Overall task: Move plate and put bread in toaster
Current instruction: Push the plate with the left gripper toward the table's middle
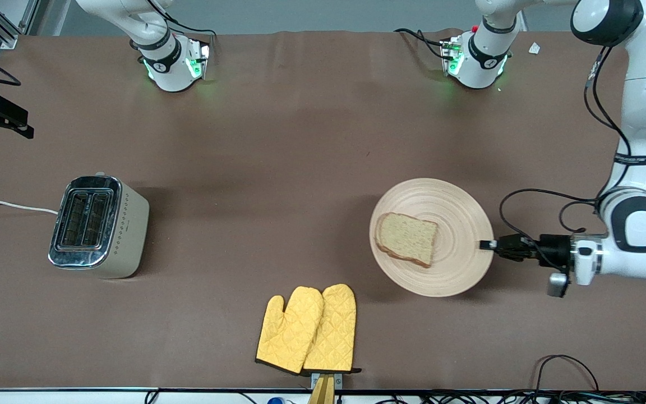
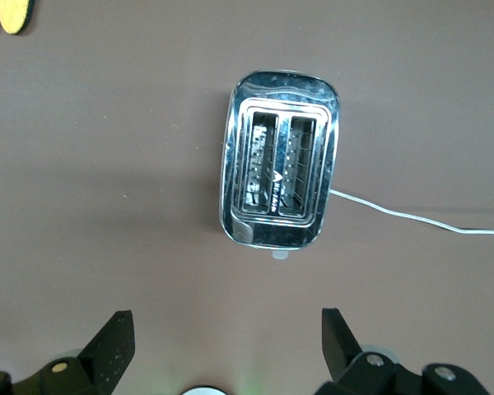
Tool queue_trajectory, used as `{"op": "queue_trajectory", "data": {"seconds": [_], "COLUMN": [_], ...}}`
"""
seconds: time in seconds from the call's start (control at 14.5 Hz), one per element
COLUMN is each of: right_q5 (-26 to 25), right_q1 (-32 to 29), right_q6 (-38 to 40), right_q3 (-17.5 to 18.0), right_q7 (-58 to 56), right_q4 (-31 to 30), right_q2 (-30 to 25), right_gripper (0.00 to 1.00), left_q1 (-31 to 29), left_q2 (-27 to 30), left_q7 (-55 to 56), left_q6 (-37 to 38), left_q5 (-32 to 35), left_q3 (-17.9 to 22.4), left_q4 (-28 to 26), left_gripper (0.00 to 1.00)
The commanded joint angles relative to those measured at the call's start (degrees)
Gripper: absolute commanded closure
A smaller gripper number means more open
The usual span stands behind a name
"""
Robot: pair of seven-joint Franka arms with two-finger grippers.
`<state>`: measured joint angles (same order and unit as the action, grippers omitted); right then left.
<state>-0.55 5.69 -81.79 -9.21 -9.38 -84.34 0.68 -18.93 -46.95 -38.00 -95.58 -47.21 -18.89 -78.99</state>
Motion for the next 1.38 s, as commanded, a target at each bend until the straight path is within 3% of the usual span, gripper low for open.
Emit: {"op": "queue_trajectory", "data": {"seconds": [0.0, 0.21, 0.48, 0.69, 0.96, 1.1, 1.31], "right_q5": [1.9, 2.0, 3.9, 5.1, 6.6, 10.9, 12.2], "right_q1": [-1.0, -0.6, 0.3, 3.3, 10.2, 11.8, 15.4], "right_q6": [-1.8, -4.4, -13.4, -19.2, -26.8, -32.0, -37.5], "right_q3": [0.3, 0.5, 0.6, 0.6, 0.7, 0.6, 0.6], "right_q7": [4.9, 9.6, 9.6, 10.4, 15.6, 15.5, 15.9], "right_q4": [-3.0, -4.5, -12.2, -12.9, -13.2, -13.7, -13.7], "right_q2": [-0.6, 1.7, 2.4, 7.0, 12.8, 16.0, 21.0], "right_gripper": [0.00, 0.00, 0.00, 0.00, 0.01, 0.00, 0.00], "left_q1": [4.1, 10.4, 15.4, 20.1, 23.4, 23.5, 23.4], "left_q2": [0.5, -0.2, -0.3, -0.8, -2.4, -3.3, -4.8], "left_q7": [0.2, 0.1, -0.1, -0.2, -0.4, -0.5, -0.8], "left_q6": [-3.1, -9.9, -16.2, -21.1, -23.7, -23.8, -23.8], "left_q5": [-1.1, -2.6, -11.8, -15.2, -18.1, -18.1, -17.7], "left_q3": [-1.0, -1.1, -1.2, -1.3, -1.3, -1.3, -1.1], "left_q4": [-0.5, -1.7, -6.8, -9.4, -10.6, -10.6, -10.7], "left_gripper": [0.97, 1.00, 1.00, 1.00, 1.00, 1.00, 0.99]}}
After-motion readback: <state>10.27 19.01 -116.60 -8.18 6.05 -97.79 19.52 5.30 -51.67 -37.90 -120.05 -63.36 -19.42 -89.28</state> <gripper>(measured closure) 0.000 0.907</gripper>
